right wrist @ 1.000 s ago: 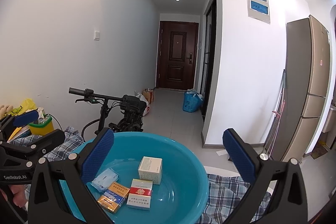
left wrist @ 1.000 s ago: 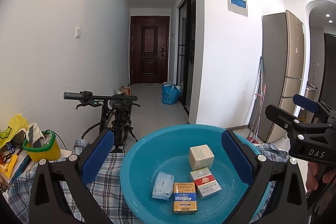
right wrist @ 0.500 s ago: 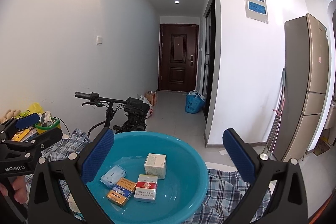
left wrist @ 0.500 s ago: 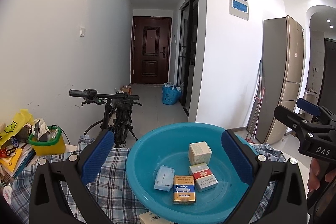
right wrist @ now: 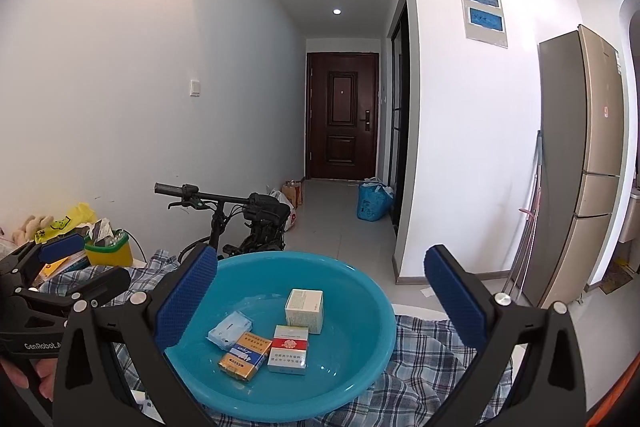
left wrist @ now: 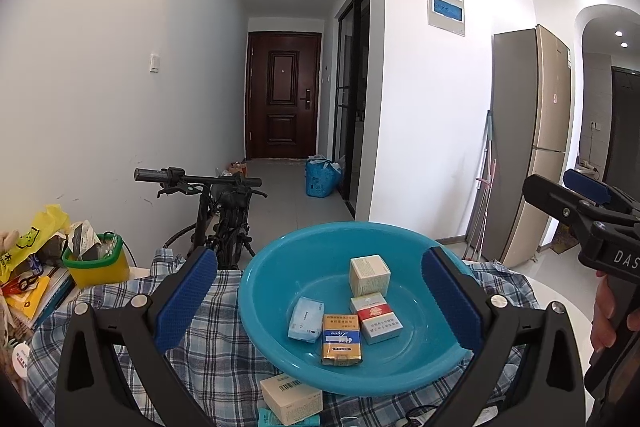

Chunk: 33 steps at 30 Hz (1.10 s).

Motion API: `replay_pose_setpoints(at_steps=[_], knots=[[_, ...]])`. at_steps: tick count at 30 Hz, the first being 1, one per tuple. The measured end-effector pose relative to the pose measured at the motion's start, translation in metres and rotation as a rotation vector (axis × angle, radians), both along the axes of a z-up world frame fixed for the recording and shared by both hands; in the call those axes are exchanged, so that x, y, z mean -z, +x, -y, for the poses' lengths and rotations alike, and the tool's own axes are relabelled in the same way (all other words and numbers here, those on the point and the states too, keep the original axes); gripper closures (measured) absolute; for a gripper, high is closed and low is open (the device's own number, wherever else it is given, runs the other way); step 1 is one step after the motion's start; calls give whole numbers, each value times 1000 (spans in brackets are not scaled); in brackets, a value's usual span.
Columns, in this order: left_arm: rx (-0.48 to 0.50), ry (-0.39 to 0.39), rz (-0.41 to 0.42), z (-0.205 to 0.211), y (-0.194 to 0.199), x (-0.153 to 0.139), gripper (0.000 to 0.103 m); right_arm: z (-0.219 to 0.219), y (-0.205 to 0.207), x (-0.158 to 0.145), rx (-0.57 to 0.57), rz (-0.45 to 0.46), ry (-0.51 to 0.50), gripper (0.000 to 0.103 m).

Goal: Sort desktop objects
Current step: 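Raise both grippers away from the basin, then lower the right gripper toward the small black case among the items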

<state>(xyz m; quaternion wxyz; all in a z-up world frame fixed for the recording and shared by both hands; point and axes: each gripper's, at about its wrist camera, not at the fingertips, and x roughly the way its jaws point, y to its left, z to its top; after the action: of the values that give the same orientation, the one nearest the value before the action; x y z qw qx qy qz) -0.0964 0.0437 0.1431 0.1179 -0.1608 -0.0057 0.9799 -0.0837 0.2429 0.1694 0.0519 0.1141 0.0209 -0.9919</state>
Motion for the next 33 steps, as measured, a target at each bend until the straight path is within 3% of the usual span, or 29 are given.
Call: replay_pose_setpoints(at_steps=[22, 33], knots=[[15, -35, 6, -9, 23, 4, 0, -1, 18, 0, -12, 8, 0, 0], [26, -158, 244, -23, -5, 31, 0, 14, -7, 24, -60, 229, 53, 0]])
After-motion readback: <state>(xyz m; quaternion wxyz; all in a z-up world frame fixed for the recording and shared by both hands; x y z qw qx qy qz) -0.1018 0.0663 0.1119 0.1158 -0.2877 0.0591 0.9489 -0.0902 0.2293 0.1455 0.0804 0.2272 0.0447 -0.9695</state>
